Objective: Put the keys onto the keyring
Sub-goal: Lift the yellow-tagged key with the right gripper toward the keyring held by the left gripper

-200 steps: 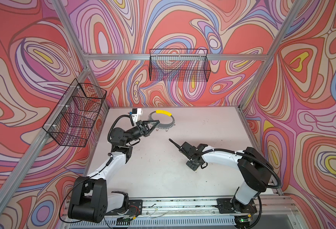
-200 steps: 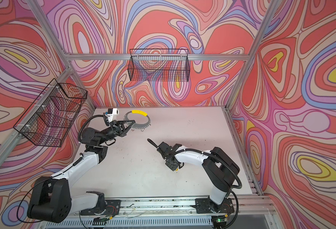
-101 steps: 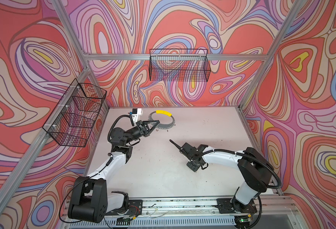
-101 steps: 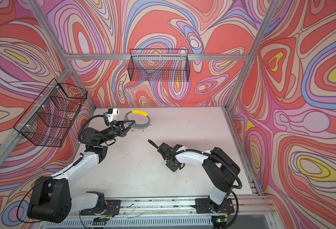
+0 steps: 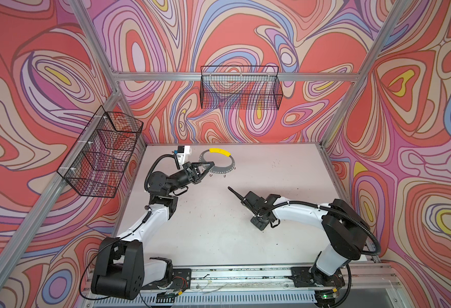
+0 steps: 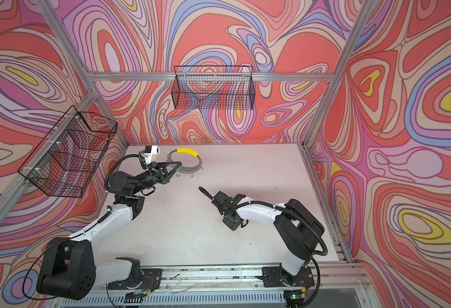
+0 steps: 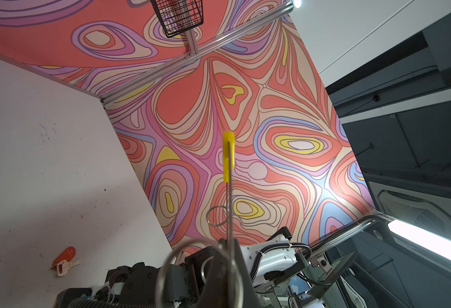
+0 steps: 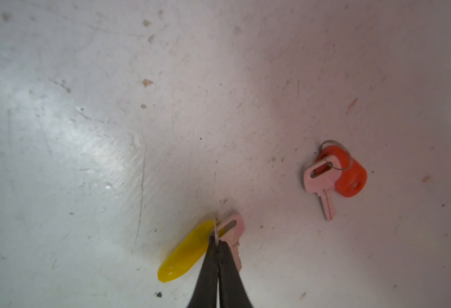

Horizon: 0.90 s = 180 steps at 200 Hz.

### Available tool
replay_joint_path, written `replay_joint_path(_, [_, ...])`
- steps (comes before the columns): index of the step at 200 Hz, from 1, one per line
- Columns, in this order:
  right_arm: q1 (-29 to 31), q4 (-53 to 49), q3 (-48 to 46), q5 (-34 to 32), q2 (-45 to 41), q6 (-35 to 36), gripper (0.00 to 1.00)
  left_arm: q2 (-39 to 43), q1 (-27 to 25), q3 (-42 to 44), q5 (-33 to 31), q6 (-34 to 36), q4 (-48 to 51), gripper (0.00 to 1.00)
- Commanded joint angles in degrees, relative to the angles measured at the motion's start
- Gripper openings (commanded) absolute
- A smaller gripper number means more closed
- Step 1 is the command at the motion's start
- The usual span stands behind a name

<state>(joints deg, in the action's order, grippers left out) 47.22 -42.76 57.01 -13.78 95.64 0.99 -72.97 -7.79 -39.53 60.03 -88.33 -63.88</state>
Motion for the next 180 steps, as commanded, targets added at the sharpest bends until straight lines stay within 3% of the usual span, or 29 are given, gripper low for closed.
replay_joint_path(1, [-0.29, 0.84, -0.31, -1.01, -3.58, 0.51, 0.00, 2.42, 0.41, -1.43, 0.53, 0.03, -0.57, 0.00])
replay_joint_path(50, [-0.26, 1.08, 0.31, 0.96, -10.75, 0.31, 0.00, 7.69, 0.41, -2.85, -2.23, 9.76, 17.97, 0.00])
replay_joint_path(98, [-0.26, 2.36, 6.43, 9.27, -16.88, 0.58, 0.00, 13.98, 0.19, -7.23, -9.16, 22.43, 42.14, 0.00])
replay_joint_path(180, [-0.25, 6.98, 18.73, 29.58, -22.70, -3.92, 0.00, 13.17, -9.15, -13.10, -17.32, 31.49, 49.33, 0.00])
